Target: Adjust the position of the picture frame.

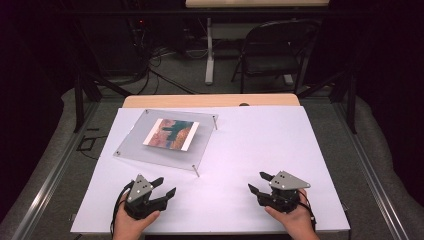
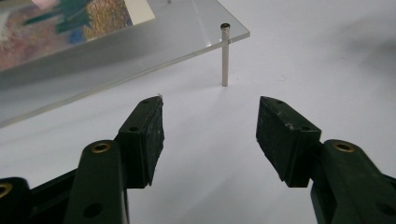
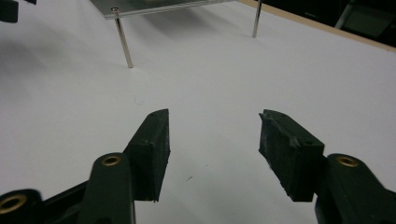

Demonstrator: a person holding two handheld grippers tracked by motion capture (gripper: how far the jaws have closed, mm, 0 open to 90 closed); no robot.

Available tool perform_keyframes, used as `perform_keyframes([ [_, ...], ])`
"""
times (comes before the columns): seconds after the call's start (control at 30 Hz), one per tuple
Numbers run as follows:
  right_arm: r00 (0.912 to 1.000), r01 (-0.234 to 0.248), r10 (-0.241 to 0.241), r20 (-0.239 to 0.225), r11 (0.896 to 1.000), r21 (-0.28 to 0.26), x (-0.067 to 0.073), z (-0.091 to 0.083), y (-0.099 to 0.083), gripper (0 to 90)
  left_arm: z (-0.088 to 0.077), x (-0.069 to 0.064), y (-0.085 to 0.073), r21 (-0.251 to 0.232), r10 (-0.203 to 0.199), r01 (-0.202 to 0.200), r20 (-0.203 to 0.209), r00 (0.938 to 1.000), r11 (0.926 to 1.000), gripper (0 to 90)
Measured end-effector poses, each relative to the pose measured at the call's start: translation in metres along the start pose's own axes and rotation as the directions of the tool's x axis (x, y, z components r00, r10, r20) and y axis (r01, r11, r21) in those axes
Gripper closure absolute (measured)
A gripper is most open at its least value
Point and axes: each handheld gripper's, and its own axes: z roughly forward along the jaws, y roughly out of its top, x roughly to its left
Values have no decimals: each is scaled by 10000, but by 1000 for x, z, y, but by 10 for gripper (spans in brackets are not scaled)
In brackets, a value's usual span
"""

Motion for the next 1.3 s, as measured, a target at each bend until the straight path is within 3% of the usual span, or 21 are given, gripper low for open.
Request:
perform_keyframes([
  [0.1,9998,-175,174,82,9998,101,-2,0,-2,417,1,2,0,25,-195,195,36,9998,9998,397],
  [0.13,9992,-354,357,-186,9992,163,-4,1,-2,430,3,3,0,107,-338,337,77,9994,9994,397],
  [0.2,9990,-359,364,-268,9991,208,-4,1,-3,436,5,3,0,168,-361,359,82,9993,9992,396],
  [0.3,9960,-237,288,-840,9979,602,-2,7,-4,417,7,5,-1,230,-539,539,-14,9985,9983,392],
  [0.4,9958,-170,231,-891,9975,679,-1,9,-4,400,7,7,-1,179,-687,688,-32,9976,9975,393],
  [0.53,9958,-311,369,-834,9971,688,-3,10,-5,408,10,11,-1,210,-930,933,-164,9955,9954,425],
  [0.63,9959,-699,718,-557,9969,362,-8,5,-4,426,15,10,2,203,-1157,1154,131,9932,9931,440],
  [0.77,9967,-703,715,-388,9971,300,-9,5,-5,424,22,7,7,289,-1118,1115,105,9937,9933,446],
  [0.87,9975,-603,614,-355,9977,325,-9,4,-4,435,32,7,12,349,-1413,1401,341,9894,9895,452],
  [1.0,9966,-684,702,-433,9968,410,-9,6,-3,467,40,8,16,334,-1665,1654,328,9855,9857,471],
  [1.13,9957,-688,714,-587,9966,443,-10,8,-3,483,50,6,22,298,-1448,1442,181,9893,9891,512],
  [1.23,9945,-830,854,-613,9957,415,-11,10,-2,491,60,-1,25,552,-1509,1482,490,9873,9874,548],
  [1.3,9942,-847,872,-624,9956,408,-11,10,-3,494,63,-3,25,590,-1377,1349,457,9894,9891,550],
])
